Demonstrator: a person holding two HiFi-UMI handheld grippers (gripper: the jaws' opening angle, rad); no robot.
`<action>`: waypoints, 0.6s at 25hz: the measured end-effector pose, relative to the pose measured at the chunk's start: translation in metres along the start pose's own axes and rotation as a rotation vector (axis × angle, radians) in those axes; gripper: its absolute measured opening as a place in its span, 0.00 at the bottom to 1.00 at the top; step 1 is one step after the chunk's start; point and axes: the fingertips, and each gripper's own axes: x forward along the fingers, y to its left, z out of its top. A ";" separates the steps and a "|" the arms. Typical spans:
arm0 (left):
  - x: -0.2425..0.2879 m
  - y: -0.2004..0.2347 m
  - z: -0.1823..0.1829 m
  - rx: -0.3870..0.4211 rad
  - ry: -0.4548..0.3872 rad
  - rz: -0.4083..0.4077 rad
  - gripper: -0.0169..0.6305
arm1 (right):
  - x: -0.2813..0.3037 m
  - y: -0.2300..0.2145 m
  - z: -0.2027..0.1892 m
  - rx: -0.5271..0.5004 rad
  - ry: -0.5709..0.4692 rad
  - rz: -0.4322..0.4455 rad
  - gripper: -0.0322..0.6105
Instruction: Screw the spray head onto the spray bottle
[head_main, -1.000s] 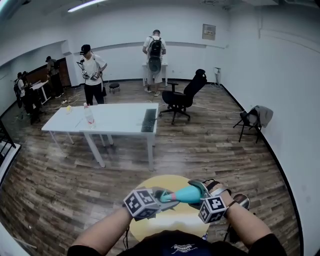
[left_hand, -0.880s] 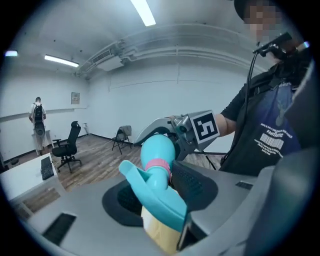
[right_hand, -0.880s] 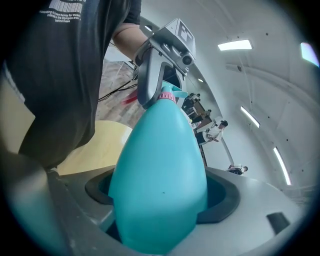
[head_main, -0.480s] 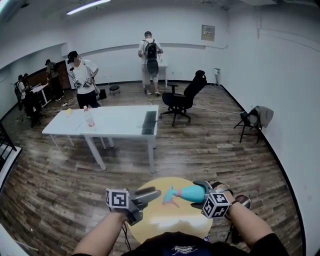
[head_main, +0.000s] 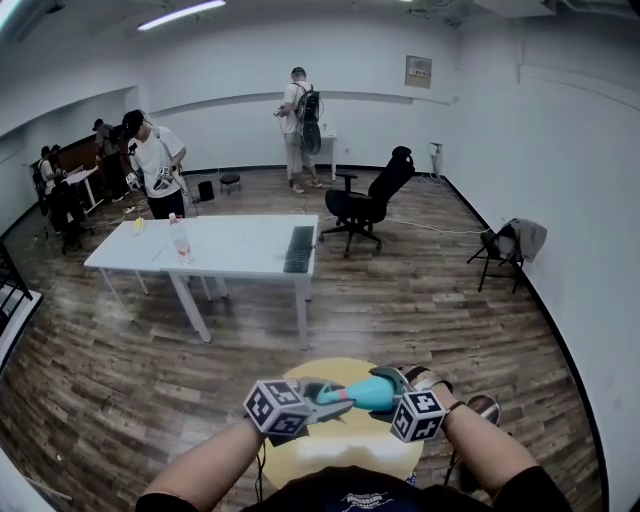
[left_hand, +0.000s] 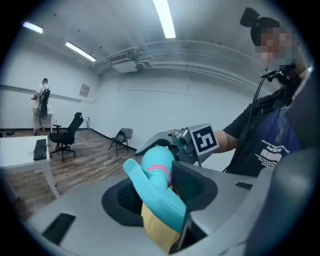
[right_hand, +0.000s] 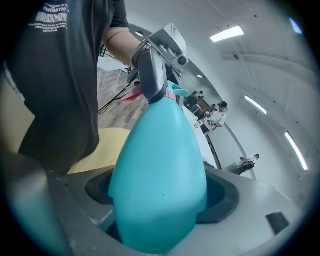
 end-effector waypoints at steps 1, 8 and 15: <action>0.000 0.001 0.000 0.016 0.011 0.005 0.31 | 0.000 -0.002 0.001 0.000 -0.004 -0.005 0.75; -0.031 0.036 0.016 -0.284 -0.196 0.044 0.48 | -0.002 -0.016 -0.018 0.139 -0.018 -0.017 0.75; -0.086 0.068 -0.001 -0.432 -0.305 0.090 0.55 | -0.027 -0.023 -0.091 0.218 0.111 -0.076 0.75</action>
